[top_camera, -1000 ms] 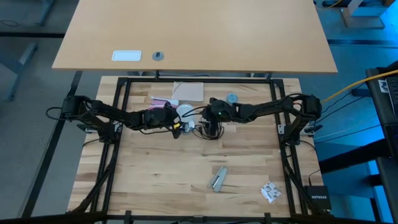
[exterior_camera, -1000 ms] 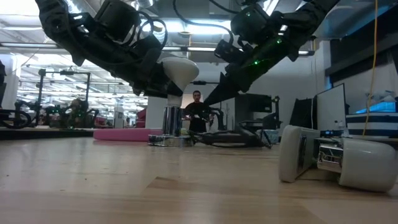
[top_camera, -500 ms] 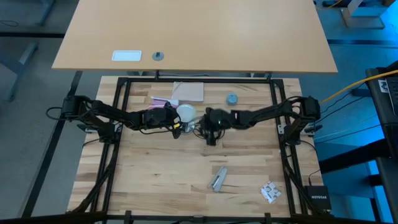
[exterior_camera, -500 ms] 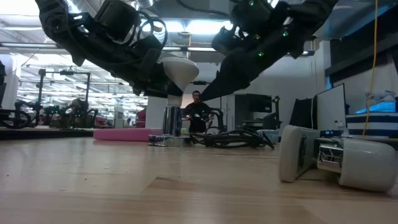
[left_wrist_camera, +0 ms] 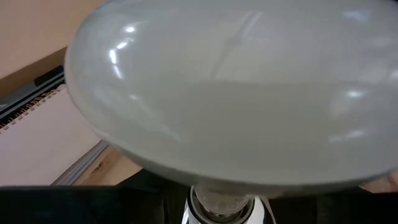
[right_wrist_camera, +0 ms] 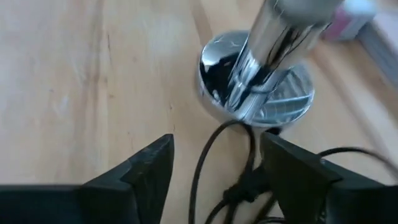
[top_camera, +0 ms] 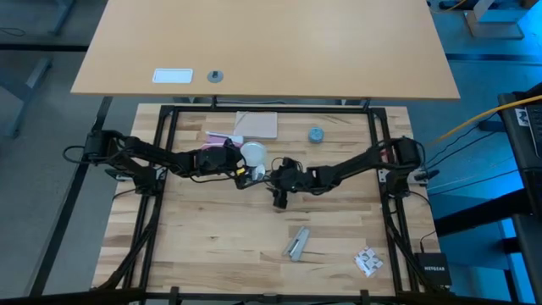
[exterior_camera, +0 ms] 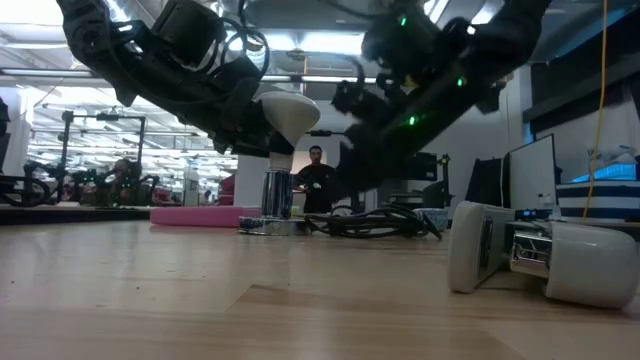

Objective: Screw lightbulb
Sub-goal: Insert light bulb into the lamp

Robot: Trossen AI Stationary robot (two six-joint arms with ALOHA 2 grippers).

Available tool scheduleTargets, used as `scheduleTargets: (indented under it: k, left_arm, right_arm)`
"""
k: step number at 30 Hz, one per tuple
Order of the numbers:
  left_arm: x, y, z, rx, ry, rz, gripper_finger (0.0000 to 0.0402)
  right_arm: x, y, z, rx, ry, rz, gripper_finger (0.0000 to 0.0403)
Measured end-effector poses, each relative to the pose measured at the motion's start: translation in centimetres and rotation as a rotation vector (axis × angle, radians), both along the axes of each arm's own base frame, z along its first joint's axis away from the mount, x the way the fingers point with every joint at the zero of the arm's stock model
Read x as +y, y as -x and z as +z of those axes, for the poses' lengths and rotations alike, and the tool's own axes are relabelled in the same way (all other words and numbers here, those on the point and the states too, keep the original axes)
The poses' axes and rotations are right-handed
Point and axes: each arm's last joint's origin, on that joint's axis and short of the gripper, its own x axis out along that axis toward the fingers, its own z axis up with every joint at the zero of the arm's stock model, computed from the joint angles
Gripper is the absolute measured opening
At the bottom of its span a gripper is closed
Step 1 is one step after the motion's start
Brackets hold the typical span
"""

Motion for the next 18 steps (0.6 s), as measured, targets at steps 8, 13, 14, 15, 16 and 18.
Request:
scheduleTargets:
  k: [8, 13, 14, 15, 16, 18]
  left_arm:
    - [0.0, 0.0, 0.0, 0.000, 0.000, 0.000, 0.0166]
    - [0.0, 0.0, 0.0, 0.001, 0.000, 0.000, 0.0166]
    - [0.0, 0.0, 0.0, 0.000, 0.000, 0.000, 0.0166]
    - [0.0, 0.0, 0.0, 0.000, 0.000, 0.000, 0.0166]
    - [0.0, 0.0, 0.0, 0.000, 0.000, 0.000, 0.0166]
    - [0.0, 0.0, 0.0, 0.001, 0.000, 0.000, 0.0166]
  right_arm:
    - [0.0, -0.4, -1.4, -0.002, 0.015, -0.023, 0.0190]
    - [0.0, -0.4, -2.2, 0.014, 0.000, -0.036, 0.0164]
    - [0.0, -0.5, -2.4, 0.012, -0.004, -0.040, 0.0160]
    - [0.0, -0.5, -2.5, 0.014, -0.005, -0.042, 0.0156]
    - [-0.1, -0.5, -2.5, 0.016, -0.002, -0.045, 0.0152]
    - [-0.1, -0.5, -2.7, 0.018, 0.000, -0.049, 0.0143]
